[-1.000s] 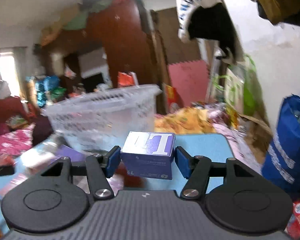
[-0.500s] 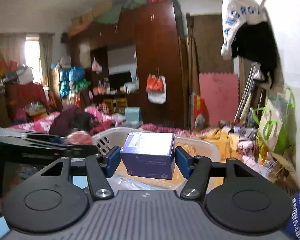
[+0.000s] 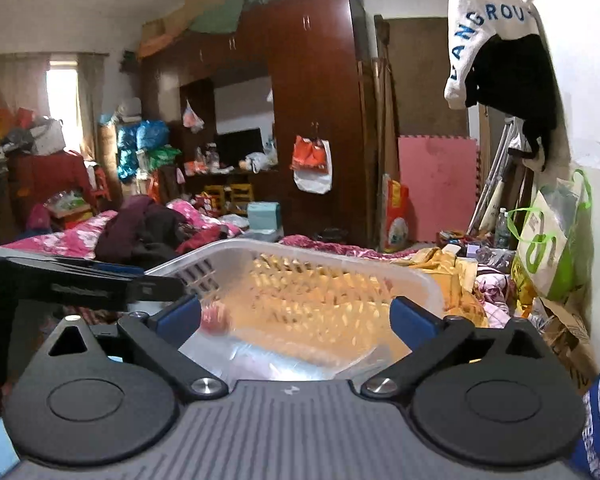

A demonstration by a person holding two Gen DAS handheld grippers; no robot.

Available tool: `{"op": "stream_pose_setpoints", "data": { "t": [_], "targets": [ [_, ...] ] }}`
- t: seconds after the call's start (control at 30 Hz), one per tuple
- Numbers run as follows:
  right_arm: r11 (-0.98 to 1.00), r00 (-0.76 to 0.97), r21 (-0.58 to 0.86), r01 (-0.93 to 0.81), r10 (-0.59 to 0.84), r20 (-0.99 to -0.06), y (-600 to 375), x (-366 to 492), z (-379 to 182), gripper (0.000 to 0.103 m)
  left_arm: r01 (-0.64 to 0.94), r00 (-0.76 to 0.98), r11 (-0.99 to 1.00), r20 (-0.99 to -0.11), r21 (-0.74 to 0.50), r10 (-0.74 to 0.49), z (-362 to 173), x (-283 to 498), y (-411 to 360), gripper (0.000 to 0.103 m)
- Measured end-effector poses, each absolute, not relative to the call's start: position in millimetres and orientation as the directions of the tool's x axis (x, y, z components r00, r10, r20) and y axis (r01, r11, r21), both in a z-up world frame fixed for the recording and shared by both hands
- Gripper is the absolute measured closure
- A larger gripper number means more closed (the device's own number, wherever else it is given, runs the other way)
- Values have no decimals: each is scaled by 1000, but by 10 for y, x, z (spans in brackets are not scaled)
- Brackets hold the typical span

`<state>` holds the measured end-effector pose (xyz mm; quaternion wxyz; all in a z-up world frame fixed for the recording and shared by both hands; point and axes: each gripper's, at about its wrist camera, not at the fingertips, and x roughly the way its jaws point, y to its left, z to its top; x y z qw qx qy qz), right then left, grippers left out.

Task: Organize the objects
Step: 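Grasp the pink tissue pack with the left tool while the right grasps the silver-wrapped box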

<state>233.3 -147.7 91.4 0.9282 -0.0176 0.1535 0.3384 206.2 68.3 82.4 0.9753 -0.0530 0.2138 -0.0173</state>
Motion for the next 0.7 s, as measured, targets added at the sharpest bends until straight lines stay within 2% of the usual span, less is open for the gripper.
{"op": "stream_pose_setpoints", "data": {
  "t": [0.07,0.17,0.3,0.4,0.7],
  "targets": [
    [747,692,90,-659,648,-319,-1669,2092,767,0,72,916,992,-388,-101,-106,723,1674,654,18],
    [728,674,69,-682,662,-327,-1934,1726,461,0,157,924,983,-336,-98,-181,425,1028,572,17],
    [738,674,115,-665,659,-333,-2233,1412,149,0,216,918,971,-317,-104,-238,18,460,378,16],
    [713,646,174,-679,693,-320,-2349,1304,9,0,266,888,960,-367,-85,-278,-172,429,206,16],
    [694,590,122,-710,680,-435,-2106,1513,-160,0,301,850,952,-436,-56,-295,-450,655,41,16]
  ]
}}
